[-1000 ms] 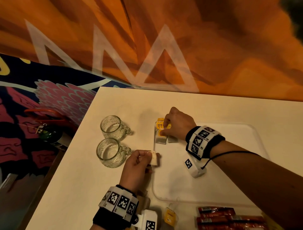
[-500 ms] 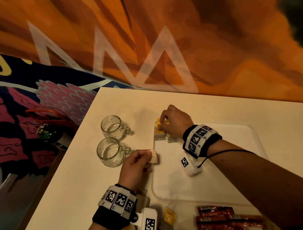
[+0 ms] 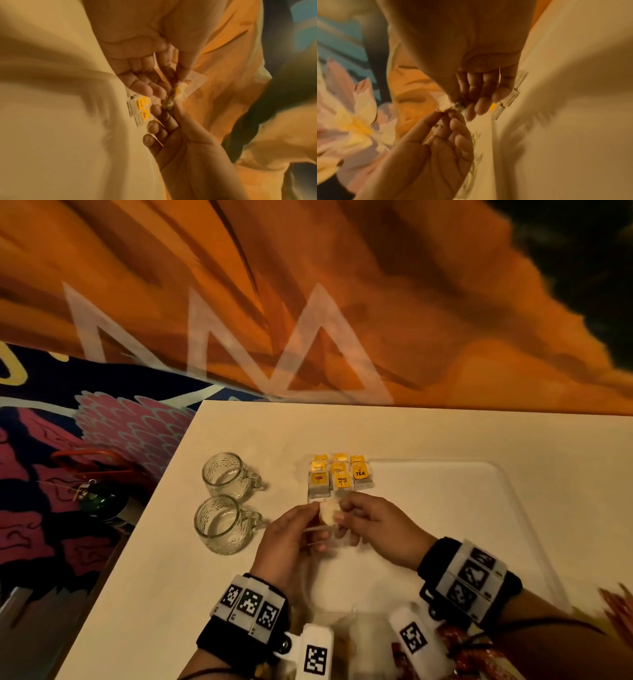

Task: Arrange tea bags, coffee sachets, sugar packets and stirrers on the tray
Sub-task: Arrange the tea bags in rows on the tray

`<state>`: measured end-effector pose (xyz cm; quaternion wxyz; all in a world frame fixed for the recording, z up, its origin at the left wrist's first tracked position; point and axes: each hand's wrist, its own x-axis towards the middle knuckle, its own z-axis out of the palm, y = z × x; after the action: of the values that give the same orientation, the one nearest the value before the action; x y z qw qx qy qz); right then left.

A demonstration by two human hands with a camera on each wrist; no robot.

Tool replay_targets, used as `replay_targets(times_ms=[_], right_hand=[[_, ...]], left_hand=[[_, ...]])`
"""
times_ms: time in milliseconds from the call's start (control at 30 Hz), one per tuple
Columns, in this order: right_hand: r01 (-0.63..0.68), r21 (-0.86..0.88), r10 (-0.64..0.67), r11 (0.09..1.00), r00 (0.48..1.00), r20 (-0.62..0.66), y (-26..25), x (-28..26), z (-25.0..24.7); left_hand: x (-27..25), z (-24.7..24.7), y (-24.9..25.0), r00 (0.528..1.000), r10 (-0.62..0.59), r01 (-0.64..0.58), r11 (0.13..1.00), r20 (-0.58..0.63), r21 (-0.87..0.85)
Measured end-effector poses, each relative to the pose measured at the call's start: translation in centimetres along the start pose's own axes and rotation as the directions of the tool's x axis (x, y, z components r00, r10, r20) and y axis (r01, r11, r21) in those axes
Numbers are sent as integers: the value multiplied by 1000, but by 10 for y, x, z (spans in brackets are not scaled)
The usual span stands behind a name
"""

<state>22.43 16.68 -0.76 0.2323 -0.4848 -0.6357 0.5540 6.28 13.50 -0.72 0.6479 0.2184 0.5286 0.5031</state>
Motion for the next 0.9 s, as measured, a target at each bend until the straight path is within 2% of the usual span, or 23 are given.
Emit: replay_targets(times_ms=[100, 167, 233, 433, 567, 733, 833, 900], right_hand=[[-62, 147, 50, 987, 996, 79, -2, -8, -7], [-81, 162, 65, 984, 993, 99, -4, -14, -12], [-89, 144, 73, 985, 990, 117, -7, -18, -14], [-82, 127, 64, 989, 988, 140, -12, -23, -18], [-28, 230, 35, 973, 999, -23, -14, -24, -23], [124, 53, -115, 991, 981, -154, -7, -20, -29], [117, -19, -119, 993, 975, -189, 2, -18, -30], [84, -51, -90, 995, 984, -154, 8, -19, -34]], left_hand=[[-8, 2, 4, 994, 78, -92, 980, 82, 177], [-12, 1, 5, 976, 144, -192, 922, 163, 337], [-14, 2, 6, 957, 177, -259, 878, 229, 403], [-14, 5, 10, 940, 233, -320, 853, 248, 412], [-11, 6, 11, 952, 262, -304, 879, 160, 367], [-8, 7, 8, 943, 274, -329, 860, 189, 391], [-7, 8, 5, 935, 278, -346, 855, 222, 386], [-4, 4, 0, 937, 260, -337, 849, 232, 407]])
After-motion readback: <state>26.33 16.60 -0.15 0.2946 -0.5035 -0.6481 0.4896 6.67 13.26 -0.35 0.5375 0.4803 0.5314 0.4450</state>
